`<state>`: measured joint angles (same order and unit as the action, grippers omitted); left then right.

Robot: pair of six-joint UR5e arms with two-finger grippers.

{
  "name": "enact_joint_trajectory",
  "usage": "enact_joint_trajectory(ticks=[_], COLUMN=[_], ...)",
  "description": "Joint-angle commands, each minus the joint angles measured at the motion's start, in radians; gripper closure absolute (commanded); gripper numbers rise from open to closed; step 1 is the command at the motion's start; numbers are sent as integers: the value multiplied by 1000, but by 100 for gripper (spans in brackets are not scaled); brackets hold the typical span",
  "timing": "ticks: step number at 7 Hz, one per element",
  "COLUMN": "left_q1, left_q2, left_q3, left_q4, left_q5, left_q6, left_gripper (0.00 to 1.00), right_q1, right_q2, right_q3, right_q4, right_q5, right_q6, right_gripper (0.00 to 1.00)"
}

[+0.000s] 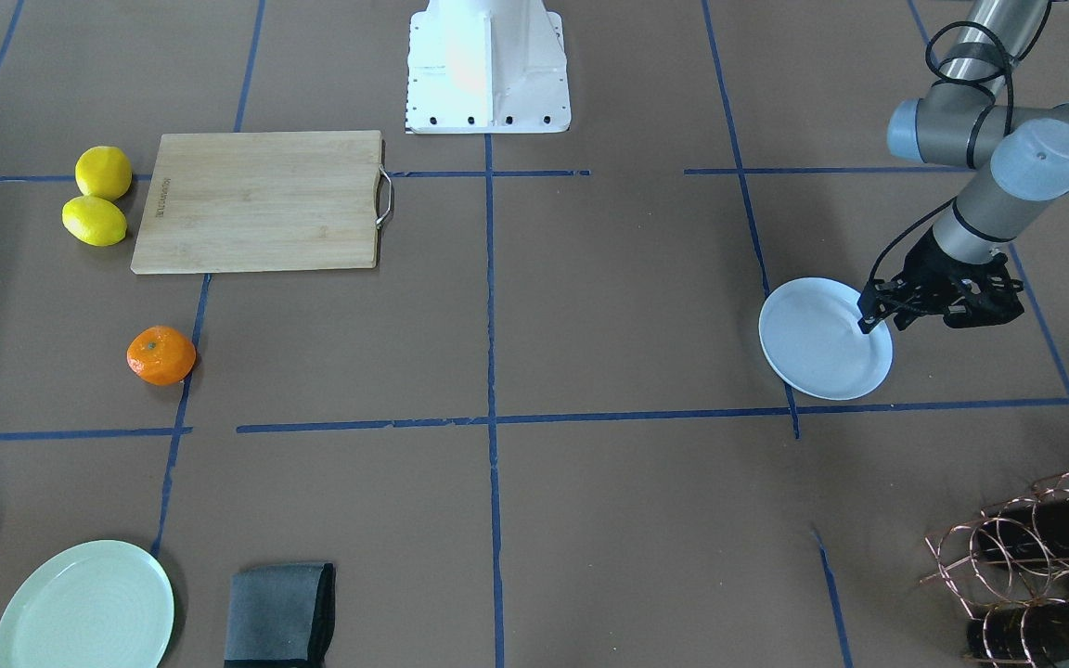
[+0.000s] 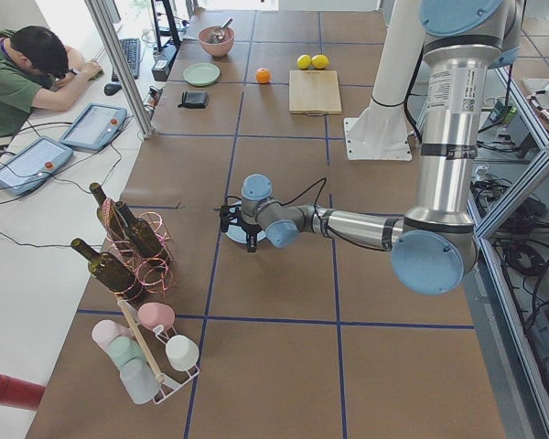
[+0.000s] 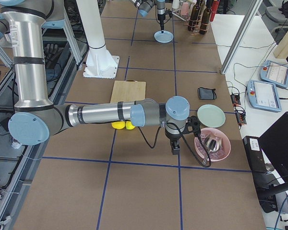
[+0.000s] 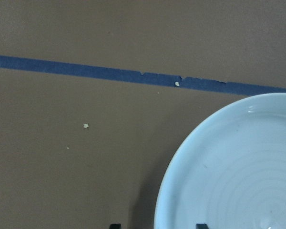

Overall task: Pick orange to plate
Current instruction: 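Grip the rim of the light blue plate with the left gripper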

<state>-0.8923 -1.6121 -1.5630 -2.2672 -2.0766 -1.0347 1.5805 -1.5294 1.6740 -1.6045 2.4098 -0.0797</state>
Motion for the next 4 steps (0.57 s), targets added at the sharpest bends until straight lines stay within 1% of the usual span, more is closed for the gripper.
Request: enact_joint_trajectory(ticks=[1,2,3,4], left_q1=[1,1,0,-5], left_q2=[0,0,1,7], left_q3=[-5,-5,-11,-20], left_q4=[0,0,3,6], left_q5=[1,1,-2,-13], left_q6=[-22,-25,-30,-27], left_gripper=[76,92,100,100], right_q1=[0,0,0,0], right_q2=[0,0,0,0], right_q3=[1,1,3,6], right_q4=[0,0,0,-2], right_q5=[2,2,2,2], right_q6=[0,0,0,0], right_gripper=[0,0,0,0])
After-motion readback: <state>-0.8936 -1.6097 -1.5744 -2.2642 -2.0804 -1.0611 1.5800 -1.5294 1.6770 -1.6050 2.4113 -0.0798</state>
